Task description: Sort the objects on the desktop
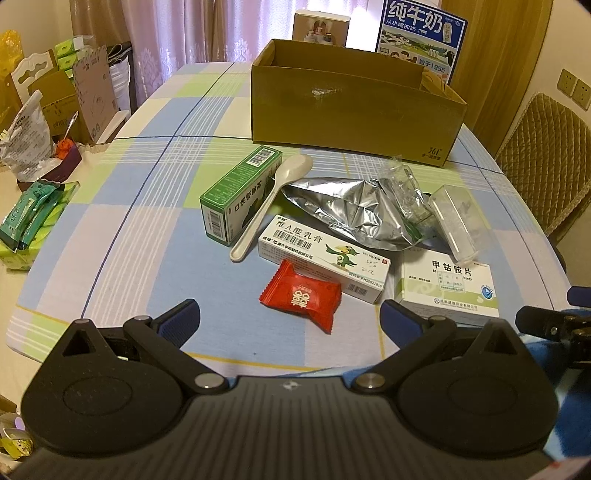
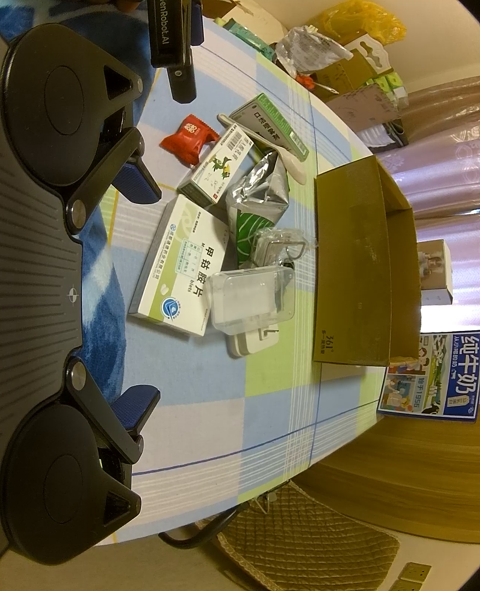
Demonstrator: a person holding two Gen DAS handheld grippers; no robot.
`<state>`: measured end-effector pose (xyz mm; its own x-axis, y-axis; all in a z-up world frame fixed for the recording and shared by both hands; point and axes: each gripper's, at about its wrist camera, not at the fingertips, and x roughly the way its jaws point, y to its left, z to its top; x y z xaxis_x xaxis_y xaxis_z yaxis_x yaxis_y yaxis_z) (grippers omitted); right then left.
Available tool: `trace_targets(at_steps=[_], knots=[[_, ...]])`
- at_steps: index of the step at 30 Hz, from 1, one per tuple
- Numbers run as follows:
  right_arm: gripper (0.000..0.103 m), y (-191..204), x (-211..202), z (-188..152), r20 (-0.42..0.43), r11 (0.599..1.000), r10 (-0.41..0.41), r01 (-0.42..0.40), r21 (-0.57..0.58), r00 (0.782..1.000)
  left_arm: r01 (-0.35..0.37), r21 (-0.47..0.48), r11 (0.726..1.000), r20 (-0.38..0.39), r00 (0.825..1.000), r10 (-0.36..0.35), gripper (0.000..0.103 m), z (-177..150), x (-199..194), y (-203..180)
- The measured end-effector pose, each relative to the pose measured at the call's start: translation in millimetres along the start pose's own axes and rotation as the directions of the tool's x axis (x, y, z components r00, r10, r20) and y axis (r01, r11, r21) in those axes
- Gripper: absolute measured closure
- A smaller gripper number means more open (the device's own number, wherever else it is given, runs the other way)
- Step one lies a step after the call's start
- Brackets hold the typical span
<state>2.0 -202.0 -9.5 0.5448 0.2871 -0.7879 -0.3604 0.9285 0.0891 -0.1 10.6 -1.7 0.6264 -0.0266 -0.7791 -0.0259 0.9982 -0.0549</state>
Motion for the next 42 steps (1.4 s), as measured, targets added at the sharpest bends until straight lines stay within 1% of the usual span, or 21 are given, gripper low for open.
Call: trace_targets(at_steps=[24,31,34,37,40,42], knots=[[0.002,-1,1,0,-0.003,1.000,0.004,-0.004,-0.001,1.000,0.003,-0.003,1.000,0.000,1.000,-0.003,0.001,0,0,1],[0.002,-11,0,2,-0.011,0.998,0.038,-0.038,0.043,0.999,0.024,-0.015,1.000,-0.015,1.000,-0.024,0.001,2,1,1],[0.002,-16,0,7,-0.025,0.996,0.062,-0.060,0.069,0.998,0.048,-0.014,0.999,-0.027,0.998,-0.048,0.001,4,0,3],[0.002,-23,1,16,-0.027,0.993,0.080,-0.078,0.091,0.996,0.077,0.004,0.997,-0.048,0.996,-0.077,0.001,11,0,4],[0.002,-26,4,28,-0.010,0.994,0.091,-0.090,0.069,0.996,0.067,0.070,0.995,-0.046,0.997,-0.064,0.001,19,2,4],[0.002,-27,10,38,-0.010,0.995,0.085,-0.084,0.049,0.996,0.079,0.106,0.991,-0.056,0.996,-0.073,0.001,25,6,5]])
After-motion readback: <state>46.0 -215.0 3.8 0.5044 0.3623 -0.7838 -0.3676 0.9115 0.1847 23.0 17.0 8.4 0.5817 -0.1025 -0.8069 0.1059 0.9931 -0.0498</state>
